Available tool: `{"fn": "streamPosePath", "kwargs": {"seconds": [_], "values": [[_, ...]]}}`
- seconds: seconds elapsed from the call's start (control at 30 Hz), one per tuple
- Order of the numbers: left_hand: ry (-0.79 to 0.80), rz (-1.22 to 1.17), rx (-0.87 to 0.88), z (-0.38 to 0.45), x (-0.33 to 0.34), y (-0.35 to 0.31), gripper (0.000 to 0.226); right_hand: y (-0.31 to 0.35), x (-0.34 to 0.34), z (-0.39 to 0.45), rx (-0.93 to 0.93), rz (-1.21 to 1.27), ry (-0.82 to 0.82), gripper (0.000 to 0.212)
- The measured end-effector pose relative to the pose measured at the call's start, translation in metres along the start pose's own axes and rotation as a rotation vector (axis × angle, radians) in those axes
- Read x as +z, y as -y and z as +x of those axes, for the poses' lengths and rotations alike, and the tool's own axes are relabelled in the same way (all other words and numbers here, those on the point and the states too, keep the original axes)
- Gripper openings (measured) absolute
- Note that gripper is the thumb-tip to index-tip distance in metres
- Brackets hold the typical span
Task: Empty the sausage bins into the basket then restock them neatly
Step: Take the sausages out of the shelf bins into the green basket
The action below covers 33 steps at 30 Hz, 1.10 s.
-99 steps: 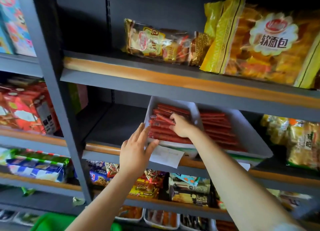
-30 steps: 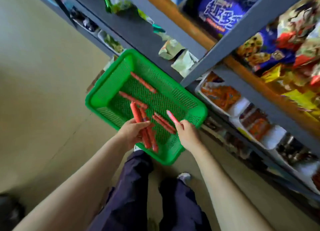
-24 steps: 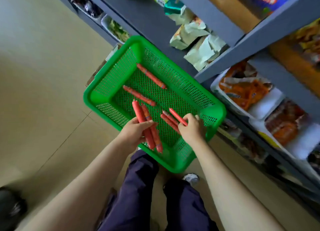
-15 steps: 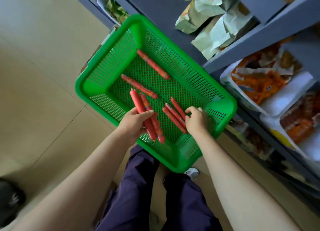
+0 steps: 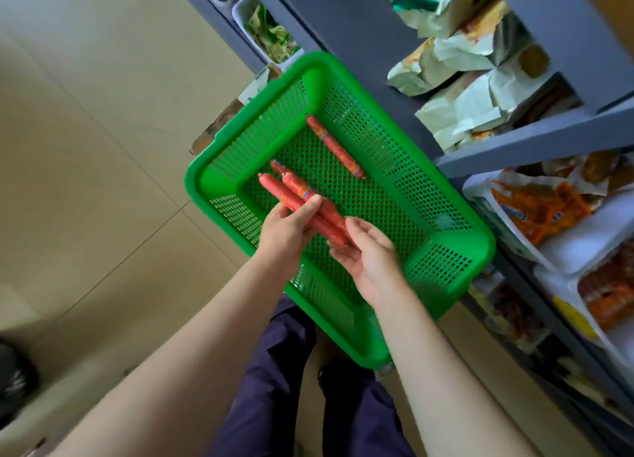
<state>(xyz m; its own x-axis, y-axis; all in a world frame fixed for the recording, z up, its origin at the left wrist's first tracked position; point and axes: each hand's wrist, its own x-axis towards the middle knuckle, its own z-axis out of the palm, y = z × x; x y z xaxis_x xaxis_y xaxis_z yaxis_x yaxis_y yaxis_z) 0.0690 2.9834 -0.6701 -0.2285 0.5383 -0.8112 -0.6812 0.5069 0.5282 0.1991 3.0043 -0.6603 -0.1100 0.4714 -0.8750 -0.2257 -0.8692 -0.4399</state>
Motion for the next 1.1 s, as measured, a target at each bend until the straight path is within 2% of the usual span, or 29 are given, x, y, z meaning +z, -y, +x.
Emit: {"fn": "streamPosePath", "kwargs": {"seconds": [0.1,0.2,0.33,0.43,0.53,0.67,0.77,0.83,0.97,1.1], "values": [[-0.019,0.011,0.011,0.014,0.001,0.000,0.007,-0.004,0.020,0.011,0.017,0.229,-0.023,0.004],[0.002,0.022,-0.013,0.024,0.000,0.000,0.005,-0.003,0.034,0.018,0.005,0.204,0.081,0.013],[0.042,0.107,-0.109,0.031,-0.001,-0.004,0.010,0.005,0.034,0.036,-0.046,0.138,-0.024,0.023],[-0.078,0.151,-0.165,0.041,-0.008,-0.003,0.013,0.017,0.036,0.052,-0.069,0.106,-0.072,0.020],[-0.159,0.134,-0.182,0.051,-0.019,-0.003,0.013,0.027,0.045,0.069,-0.051,0.095,-0.049,0.017],[-0.128,0.094,-0.183,0.058,-0.026,-0.001,0.020,0.032,0.050,0.082,0.033,0.114,-0.103,0.010],[-0.082,0.104,-0.185,0.059,-0.021,-0.001,0.013,0.031,0.040,0.078,0.047,0.033,-0.242,0.031],[-0.052,0.099,-0.222,0.060,-0.017,0.000,0.022,0.032,0.030,0.074,0.122,0.036,-0.273,0.020],[-0.029,0.069,-0.273,0.061,-0.009,-0.002,0.017,0.028,0.022,0.073,0.197,-0.084,-0.284,0.011],[-0.007,0.095,-0.244,0.065,-0.004,-0.008,0.014,0.030,0.018,0.080,0.205,-0.024,-0.317,0.035]]}}
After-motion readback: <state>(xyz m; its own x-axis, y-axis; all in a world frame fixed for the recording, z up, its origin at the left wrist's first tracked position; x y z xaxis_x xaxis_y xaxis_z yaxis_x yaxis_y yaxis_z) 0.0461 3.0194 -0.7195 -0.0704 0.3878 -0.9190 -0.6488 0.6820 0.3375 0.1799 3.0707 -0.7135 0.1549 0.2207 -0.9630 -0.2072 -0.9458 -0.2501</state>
